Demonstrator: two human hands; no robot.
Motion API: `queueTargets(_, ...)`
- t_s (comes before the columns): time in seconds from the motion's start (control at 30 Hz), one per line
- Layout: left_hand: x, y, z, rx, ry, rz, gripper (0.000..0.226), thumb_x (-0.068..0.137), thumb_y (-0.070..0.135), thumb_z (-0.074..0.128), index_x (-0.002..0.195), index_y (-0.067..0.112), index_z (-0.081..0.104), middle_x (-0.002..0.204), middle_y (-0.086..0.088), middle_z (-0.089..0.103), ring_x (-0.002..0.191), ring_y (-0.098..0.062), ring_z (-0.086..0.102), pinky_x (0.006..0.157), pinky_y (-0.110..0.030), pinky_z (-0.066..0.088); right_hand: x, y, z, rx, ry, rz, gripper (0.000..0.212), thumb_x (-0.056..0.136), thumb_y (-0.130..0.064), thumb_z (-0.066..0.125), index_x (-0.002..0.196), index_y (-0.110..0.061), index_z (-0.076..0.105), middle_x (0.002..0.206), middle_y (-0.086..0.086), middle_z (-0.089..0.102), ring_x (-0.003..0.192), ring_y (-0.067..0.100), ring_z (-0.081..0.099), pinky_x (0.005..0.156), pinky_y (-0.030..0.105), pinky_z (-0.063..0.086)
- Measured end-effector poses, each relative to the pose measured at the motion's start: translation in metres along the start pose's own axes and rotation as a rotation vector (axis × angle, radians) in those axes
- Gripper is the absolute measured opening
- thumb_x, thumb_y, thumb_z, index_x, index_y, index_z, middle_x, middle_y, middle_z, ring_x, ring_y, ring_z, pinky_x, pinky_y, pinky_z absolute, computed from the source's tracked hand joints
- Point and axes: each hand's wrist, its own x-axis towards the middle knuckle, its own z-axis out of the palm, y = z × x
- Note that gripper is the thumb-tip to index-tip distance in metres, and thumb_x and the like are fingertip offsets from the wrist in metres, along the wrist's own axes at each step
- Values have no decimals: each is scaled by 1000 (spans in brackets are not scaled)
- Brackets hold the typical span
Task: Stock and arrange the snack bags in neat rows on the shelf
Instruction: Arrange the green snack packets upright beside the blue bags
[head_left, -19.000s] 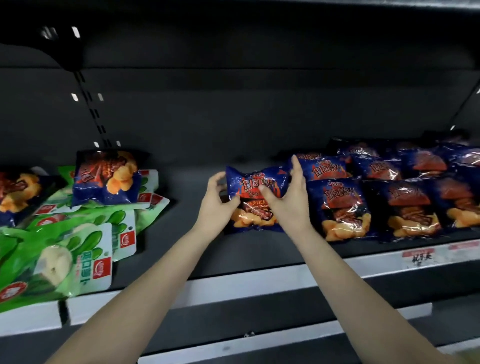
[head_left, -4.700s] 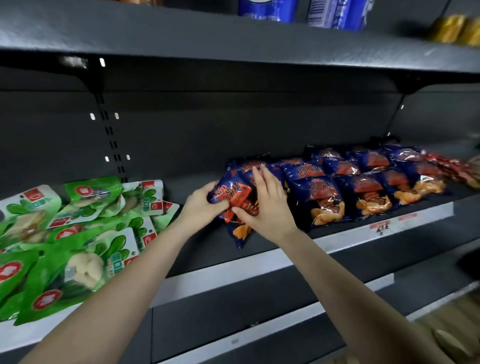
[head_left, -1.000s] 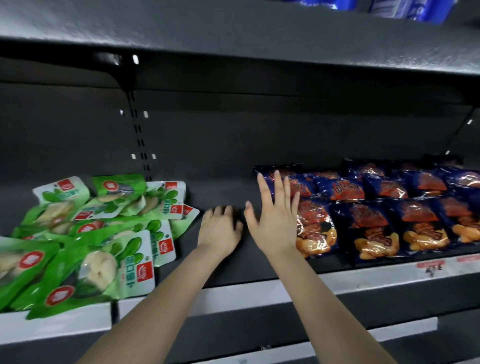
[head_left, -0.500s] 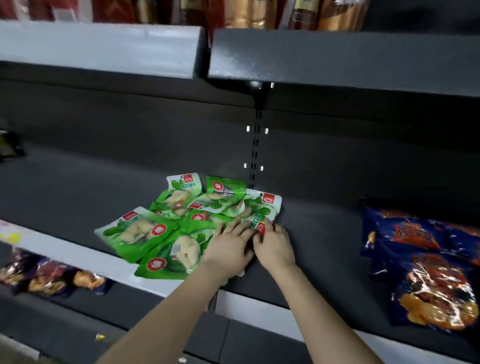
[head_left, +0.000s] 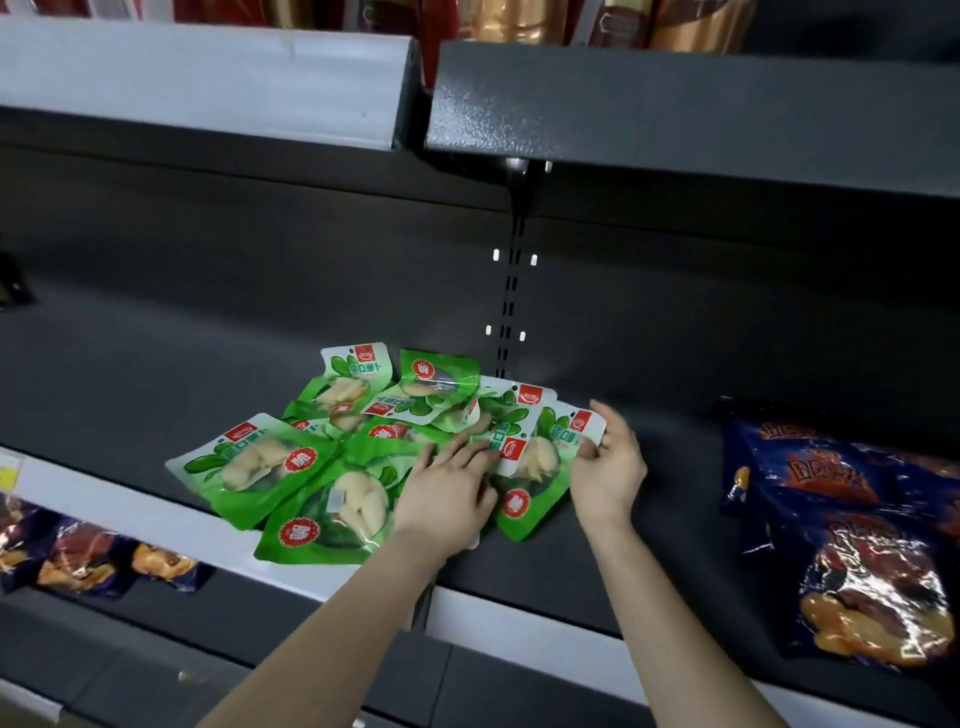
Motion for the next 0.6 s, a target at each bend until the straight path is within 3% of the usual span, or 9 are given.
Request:
queueTargets(0.13,2,0,1,16,-19,4,47,91,38,37,137,29,40,151,15,29,144,-9,13,117,-38,5,20,-9,-38,16,18,-48,50,83,13,49,121,-18,60,94,-4,65,91,18,66,84,31,53)
queueTargets(0.23,3,6,-3,-21,0,-24,55,86,48,27,134,27,44,149,11,36,142,-11,21,116,-38,8,28,-15,-63,78,-18,-55,45,88,10,51,120,-20,58,98,2,66,88,12,67,78,32,57)
queueTargets(0.3,3,15,-8,-172,33,-55,56,89,52,29,137,24,42,146,4,41,138,-16,31,115,-37,16,27,-14,-73,137,-62,-32,47,89,11,49,119,-24,57,101,6,65,86,7,66,73,26,57)
queueTargets(0.4,5,40,-18,-662,-1,-127,63,91,48,51,144,18,32,140,-6,48,128,-23,45,106,-33,35,16,-14,-80,179,-94,-42,54,89,13,47,119,-31,56,97,0,64,90,11,67,75,30,57)
queueTargets(0.47,7,58,-22,-888,-66,-131,73,87,40,61,146,15,26,141,-5,47,129,-22,45,106,-33,37,7,-16,-83,190,-98,-81,58,88,15,46,125,-29,52,94,-4,62,90,11,66,75,25,55)
queueTargets(0.53,10,72,-22,-972,-124,-122,80,84,33,68,147,15,22,139,-2,47,129,-18,44,107,-33,36,1,-14,-88,182,-78,-87,63,89,14,45,130,-32,46,93,-5,60,91,9,65,76,24,55)
queueTargets(0.6,13,81,-18,-963,-137,-130,82,81,22,72,146,15,24,129,1,52,124,-14,47,100,-27,39,-2,-12,-95,129,-29,-106,68,91,10,45,129,-46,41,104,-2,59,100,10,63,83,32,56)
